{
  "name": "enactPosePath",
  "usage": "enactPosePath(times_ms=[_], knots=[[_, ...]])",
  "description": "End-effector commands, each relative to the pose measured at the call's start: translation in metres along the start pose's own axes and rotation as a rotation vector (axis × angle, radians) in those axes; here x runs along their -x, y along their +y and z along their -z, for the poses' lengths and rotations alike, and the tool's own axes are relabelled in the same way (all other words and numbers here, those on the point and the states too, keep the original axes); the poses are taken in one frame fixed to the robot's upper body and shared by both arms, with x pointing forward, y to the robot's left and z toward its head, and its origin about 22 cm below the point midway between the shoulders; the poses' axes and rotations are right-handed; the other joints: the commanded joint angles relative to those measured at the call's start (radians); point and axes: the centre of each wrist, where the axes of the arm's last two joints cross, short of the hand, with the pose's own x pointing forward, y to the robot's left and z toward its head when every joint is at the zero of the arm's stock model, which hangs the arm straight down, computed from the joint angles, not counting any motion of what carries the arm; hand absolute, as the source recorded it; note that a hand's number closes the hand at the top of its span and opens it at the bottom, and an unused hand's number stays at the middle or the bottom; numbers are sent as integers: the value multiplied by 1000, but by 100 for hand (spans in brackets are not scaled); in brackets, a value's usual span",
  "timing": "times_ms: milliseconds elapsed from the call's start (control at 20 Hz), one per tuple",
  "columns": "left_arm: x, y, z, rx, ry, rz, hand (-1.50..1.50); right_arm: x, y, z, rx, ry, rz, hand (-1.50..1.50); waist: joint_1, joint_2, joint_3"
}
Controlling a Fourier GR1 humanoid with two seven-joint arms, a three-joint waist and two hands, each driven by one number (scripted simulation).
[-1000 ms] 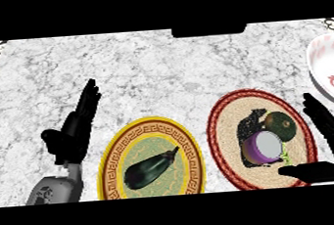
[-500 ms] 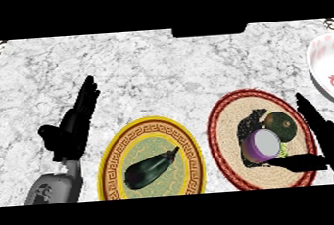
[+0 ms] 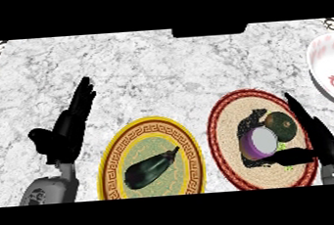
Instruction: Pick the squash from the placemat and place it in the bowl
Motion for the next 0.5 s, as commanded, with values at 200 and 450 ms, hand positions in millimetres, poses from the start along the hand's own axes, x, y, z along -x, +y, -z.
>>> enactPosePath(times_ms=[200,450], knots=[[10,-6,1,18,20,1,0,0,14,13,-116,-138,-191,150,3,1,0],[9,-18,4,-7,-2,28,0,-2,37,8,-134,-160,-140,150,-1,0,0]])
